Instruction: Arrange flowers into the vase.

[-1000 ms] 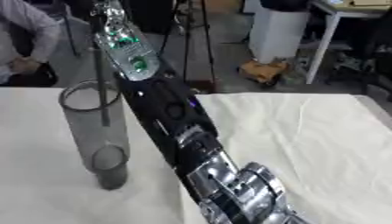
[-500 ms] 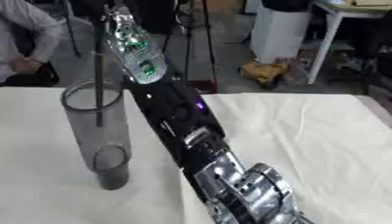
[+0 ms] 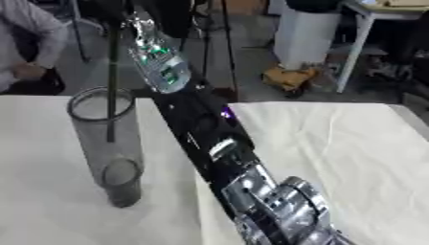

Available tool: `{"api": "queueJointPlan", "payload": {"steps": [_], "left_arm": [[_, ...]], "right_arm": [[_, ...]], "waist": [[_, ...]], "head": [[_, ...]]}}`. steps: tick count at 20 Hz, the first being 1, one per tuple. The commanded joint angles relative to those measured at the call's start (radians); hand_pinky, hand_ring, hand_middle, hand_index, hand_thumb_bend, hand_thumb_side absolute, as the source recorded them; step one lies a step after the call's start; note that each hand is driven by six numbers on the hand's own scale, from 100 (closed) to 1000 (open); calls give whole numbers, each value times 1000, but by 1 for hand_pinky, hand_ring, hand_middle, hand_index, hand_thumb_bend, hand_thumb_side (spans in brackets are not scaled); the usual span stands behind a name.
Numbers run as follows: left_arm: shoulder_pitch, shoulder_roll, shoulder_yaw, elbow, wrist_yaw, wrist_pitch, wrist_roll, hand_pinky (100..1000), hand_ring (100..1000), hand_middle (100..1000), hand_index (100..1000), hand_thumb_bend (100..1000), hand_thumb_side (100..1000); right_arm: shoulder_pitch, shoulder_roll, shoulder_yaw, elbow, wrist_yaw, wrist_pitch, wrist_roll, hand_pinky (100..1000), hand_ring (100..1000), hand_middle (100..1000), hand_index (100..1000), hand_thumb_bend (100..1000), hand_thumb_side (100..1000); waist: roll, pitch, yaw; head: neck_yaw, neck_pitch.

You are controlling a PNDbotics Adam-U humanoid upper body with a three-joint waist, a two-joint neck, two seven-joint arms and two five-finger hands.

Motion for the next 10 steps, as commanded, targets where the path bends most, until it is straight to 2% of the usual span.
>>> {"api": "queueJointPlan", "payload": {"steps": [1,6,10], "left_arm": [[-7,6,-3,-18,4,3,-1,544,601,860,906,100,1000],[-7,6,-3,-18,6,4,-2,544,601,861,906,100,1000],[-7,6,-4,-18,6,4,-3,544,601,861,906,100,1000]], "right_arm": [[-19,-31,5,-3,22,-14,12,490,787,130,545,100,591],[-19,-44,16,9,66,-33,47,529,811,152,573,184,658],[-18,-53,21,18,119,-47,84,550,824,183,561,181,675]], "waist": [[7,-19,-1],[6,-20,-5],[6,-20,-6]], "head": [[5,-9],[9,-10],[11,-9]]}}
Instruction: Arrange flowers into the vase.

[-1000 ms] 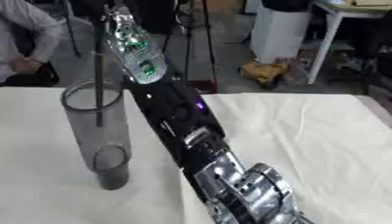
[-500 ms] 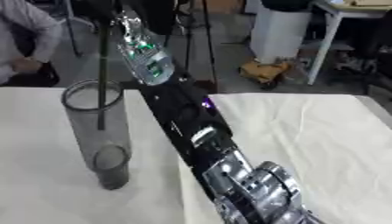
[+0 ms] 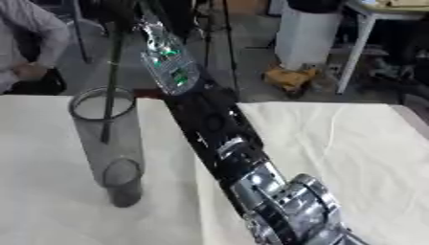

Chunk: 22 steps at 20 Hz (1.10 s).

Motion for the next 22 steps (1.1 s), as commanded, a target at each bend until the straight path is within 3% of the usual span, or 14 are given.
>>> {"api": "queueJointPlan", "payload": {"steps": [1,8,12,19,22], "left_arm": [[-8,6,-4,-18,5,2,-1,544,601,861,906,100,1000],[-8,5,-6,-18,7,3,-3,544,601,862,907,100,1000],[-9,4,-6,-18,9,2,-5,545,602,862,907,100,1000],[-10,3,-6,-18,9,3,-5,543,602,862,907,100,1000],[-9,2,-7,-18,9,3,-6,541,601,863,907,100,1000]], "right_arm": [[-18,-31,4,-5,47,-14,27,553,826,192,558,178,682],[-21,-42,14,1,139,-47,62,561,834,225,522,100,687],[-24,-46,18,10,184,-58,87,563,836,229,514,100,674],[-16,-54,28,5,191,-87,93,572,836,229,513,100,688],[-12,-46,20,4,159,-95,80,578,840,216,516,100,745]], "waist": [[7,-20,0],[5,-20,-4],[4,-21,-4],[2,-20,-5],[3,-19,-5]], "head": [[4,-9],[6,-7],[8,-7],[12,-10],[12,-11]]}}
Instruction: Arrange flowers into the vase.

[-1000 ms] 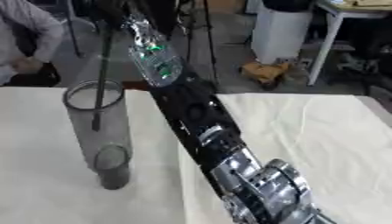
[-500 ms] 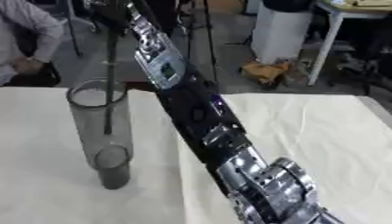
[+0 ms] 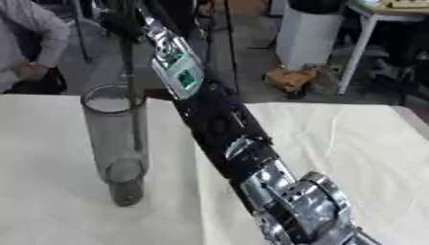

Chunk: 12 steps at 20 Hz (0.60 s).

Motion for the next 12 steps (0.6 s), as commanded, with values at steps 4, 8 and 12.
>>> {"api": "queueJointPlan", "payload": {"steps": [4,8,12], "left_arm": [[-9,2,-2,-18,4,0,-4,540,601,863,907,100,1000],[-10,1,-2,-18,5,0,-6,540,602,863,907,100,1000],[-9,0,-2,-18,5,0,-5,540,602,863,907,100,1000]], "right_arm": [[-17,-5,-11,-27,-112,-3,-48,585,843,216,515,100,747],[-18,3,2,-43,-149,-7,-64,589,842,220,512,100,748],[-12,-7,21,-46,-125,-55,-75,594,838,229,509,100,781]], "waist": [[8,-18,2],[7,-19,3],[5,-20,2]], "head": [[-2,-13],[-3,-15],[0,-16]]}}
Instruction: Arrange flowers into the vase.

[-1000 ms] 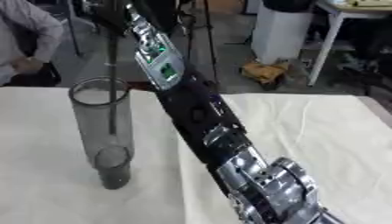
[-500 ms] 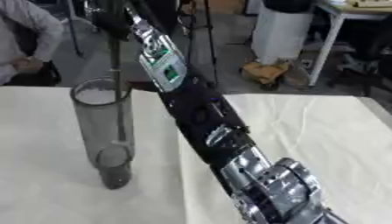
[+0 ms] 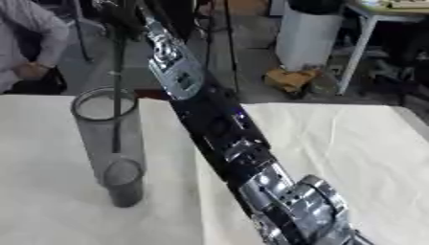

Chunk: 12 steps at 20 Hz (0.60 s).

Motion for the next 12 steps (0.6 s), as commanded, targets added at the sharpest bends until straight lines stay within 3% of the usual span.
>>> {"api": "queueJointPlan", "payload": {"steps": [1,12], "left_arm": [[-10,8,-1,-18,3,-1,-3,540,602,863,907,100,1000],[-11,5,-1,-18,4,2,-3,538,601,864,907,100,1000]], "right_arm": [[-16,-22,11,-24,22,-40,-8,596,838,231,510,100,788],[8,-28,34,-5,67,-152,-16,597,827,237,503,100,812]], "waist": [[6,-20,0],[9,-15,0]], "head": [[3,-14],[4,-24]]}}
